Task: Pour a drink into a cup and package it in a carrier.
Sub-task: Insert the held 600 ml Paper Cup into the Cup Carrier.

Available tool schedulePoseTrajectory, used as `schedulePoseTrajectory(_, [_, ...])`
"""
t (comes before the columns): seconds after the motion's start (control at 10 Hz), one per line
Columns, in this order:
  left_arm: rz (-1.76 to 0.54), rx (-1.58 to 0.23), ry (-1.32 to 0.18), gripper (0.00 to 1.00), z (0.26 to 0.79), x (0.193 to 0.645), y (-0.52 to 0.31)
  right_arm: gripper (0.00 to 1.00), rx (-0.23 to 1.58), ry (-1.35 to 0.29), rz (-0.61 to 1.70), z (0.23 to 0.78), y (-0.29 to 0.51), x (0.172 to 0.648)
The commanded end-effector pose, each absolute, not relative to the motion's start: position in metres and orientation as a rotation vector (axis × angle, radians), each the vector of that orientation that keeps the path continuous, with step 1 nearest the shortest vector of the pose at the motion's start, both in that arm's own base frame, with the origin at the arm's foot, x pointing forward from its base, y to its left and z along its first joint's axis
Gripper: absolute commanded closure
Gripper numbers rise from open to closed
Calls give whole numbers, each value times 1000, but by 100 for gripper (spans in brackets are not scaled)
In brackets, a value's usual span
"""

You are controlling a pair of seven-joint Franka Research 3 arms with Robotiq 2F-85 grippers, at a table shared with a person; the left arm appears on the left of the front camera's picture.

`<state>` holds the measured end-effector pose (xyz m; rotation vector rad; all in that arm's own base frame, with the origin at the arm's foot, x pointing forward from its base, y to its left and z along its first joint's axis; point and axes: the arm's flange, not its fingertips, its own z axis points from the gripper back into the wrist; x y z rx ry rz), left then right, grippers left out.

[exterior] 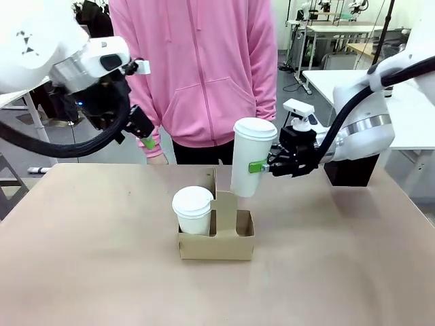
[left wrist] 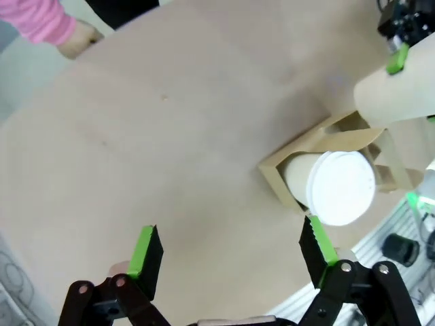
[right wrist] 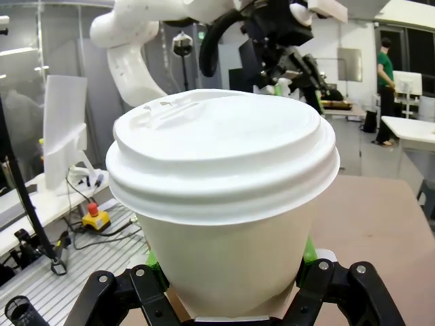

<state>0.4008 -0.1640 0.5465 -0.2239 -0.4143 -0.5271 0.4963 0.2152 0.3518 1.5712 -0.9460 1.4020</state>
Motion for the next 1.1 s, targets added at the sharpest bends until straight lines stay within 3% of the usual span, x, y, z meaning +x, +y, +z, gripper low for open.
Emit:
schedulePoseTrajectory(0.0, [-631, -299, -467, 0, 529, 393, -139, 20, 1603, -912, 1419, 351, 220, 498])
schedulePoseTrajectory(0.4, [-770, -323, -492, 0, 509, 393, -101, 20, 1588, -868, 1404, 327, 232, 487])
schedulePoseTrajectory(1.0, [-688, -347, -439, 0, 484, 395, -72, 20, 1597, -753, 1411, 283, 249, 481])
